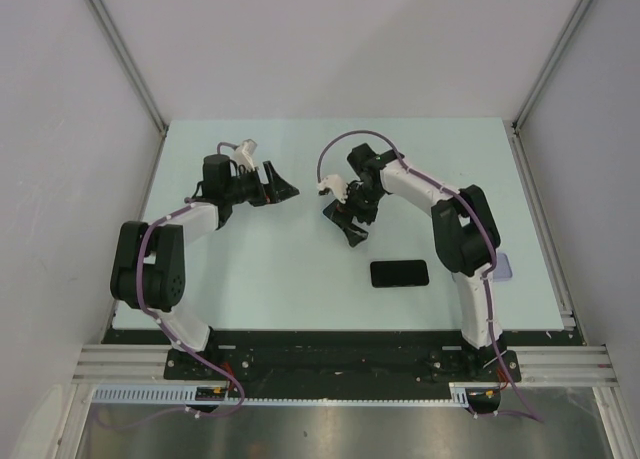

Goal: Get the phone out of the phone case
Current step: Adjust the phone at the center of the board.

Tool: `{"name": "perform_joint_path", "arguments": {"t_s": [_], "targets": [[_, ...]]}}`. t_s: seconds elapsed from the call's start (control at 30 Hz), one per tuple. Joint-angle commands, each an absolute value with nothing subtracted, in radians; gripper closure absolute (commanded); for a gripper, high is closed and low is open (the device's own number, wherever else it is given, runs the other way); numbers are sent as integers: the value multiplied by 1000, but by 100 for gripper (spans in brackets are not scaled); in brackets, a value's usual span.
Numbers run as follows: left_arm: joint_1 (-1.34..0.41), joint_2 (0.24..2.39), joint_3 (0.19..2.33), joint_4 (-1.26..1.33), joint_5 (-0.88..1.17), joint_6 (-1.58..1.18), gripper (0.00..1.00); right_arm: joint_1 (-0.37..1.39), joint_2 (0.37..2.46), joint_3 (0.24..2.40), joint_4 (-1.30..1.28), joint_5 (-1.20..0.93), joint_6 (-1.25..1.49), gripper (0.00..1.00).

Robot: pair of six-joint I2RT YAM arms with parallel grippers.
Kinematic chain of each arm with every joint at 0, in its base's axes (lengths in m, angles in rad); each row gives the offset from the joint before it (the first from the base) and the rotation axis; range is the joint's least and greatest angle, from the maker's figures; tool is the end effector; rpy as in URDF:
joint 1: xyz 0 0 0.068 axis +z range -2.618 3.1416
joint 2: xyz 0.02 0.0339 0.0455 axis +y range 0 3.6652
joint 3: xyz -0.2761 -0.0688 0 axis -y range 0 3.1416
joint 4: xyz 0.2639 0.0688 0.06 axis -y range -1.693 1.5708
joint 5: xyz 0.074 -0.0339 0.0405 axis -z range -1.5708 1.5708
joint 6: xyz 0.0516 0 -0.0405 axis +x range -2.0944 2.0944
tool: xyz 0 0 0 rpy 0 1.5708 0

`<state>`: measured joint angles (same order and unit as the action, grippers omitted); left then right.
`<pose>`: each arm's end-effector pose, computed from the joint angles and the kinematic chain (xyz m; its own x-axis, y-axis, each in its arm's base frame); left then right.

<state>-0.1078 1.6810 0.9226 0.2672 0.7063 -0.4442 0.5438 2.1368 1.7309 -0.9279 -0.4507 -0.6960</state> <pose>0.3772 -0.0745 0.1966 -0.7031 -0.2527 -0.6646 0.3861 0.6492 -0.6554 0.3841 0.2585 0.1804 -0.2836 -0.8459 -0.4516 -0.9579 0.2281 0.1744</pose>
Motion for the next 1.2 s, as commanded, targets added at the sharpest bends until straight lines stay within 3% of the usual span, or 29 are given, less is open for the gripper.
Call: {"name": "perform_joint_path", "arguments": {"t_s": [0.0, 0.67, 0.93, 1.17], "targets": [[-98, 1649, 939, 275, 712, -439, 5, 558, 2115, 1717, -1015, -434, -827, 4], [-98, 1654, 939, 273, 707, -433, 5, 618, 2287, 1874, -775, -379, -822, 3], [-98, 1663, 940, 273, 710, -433, 5, 606, 2237, 1896, -752, -377, -864, 2], [-98, 1663, 940, 273, 712, -433, 5, 549, 2244, 2046, -876, -434, -949, 4]]}}
